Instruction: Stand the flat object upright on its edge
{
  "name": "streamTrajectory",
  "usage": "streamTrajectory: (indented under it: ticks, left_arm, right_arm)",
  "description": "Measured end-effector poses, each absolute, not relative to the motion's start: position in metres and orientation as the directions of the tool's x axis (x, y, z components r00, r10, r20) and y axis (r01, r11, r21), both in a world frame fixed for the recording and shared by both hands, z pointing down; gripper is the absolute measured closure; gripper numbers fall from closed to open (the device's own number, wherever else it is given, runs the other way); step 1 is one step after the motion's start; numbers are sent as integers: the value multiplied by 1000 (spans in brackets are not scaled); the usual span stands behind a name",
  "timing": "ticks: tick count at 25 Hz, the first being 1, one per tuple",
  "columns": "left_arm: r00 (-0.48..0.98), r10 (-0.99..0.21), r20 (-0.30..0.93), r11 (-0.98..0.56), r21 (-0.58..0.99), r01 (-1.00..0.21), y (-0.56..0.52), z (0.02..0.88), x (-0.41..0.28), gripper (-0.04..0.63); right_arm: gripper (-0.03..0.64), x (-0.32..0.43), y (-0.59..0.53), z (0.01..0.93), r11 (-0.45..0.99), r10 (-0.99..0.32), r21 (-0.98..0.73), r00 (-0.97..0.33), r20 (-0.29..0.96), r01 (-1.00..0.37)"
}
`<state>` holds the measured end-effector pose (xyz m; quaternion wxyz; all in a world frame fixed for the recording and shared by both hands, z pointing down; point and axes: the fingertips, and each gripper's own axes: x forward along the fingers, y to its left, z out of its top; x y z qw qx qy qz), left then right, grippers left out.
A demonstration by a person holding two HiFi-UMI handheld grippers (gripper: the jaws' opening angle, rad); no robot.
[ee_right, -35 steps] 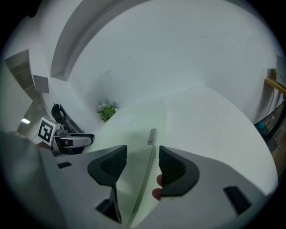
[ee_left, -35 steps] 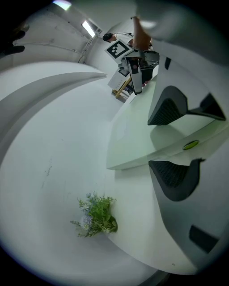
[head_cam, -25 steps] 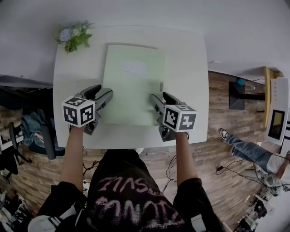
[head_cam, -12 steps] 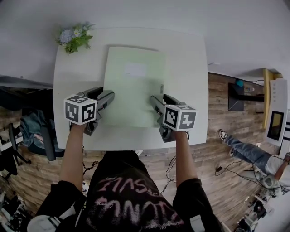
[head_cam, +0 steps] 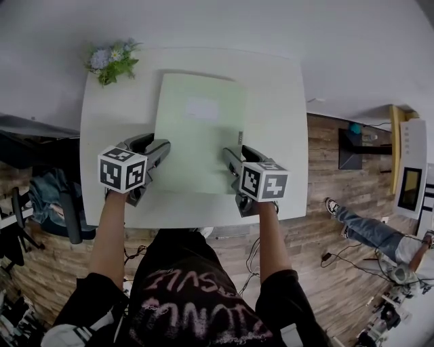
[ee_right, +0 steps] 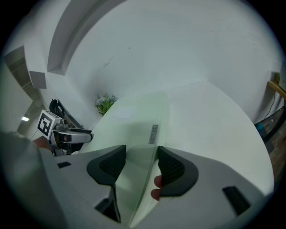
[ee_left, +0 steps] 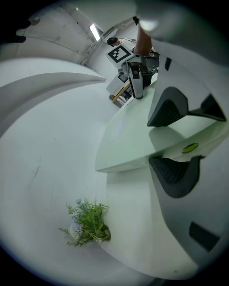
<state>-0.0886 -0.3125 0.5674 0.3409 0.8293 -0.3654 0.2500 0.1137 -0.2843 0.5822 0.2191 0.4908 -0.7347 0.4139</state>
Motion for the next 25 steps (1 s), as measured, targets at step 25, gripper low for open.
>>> streamTrajectory:
  ticks: [25]
  left_arm:
    - [620, -616, 486, -625, 178, -760, -369, 503, -84, 365]
  right_arm:
    - [388, 115, -334, 518, 242, -767, -207, -318, 557, -948]
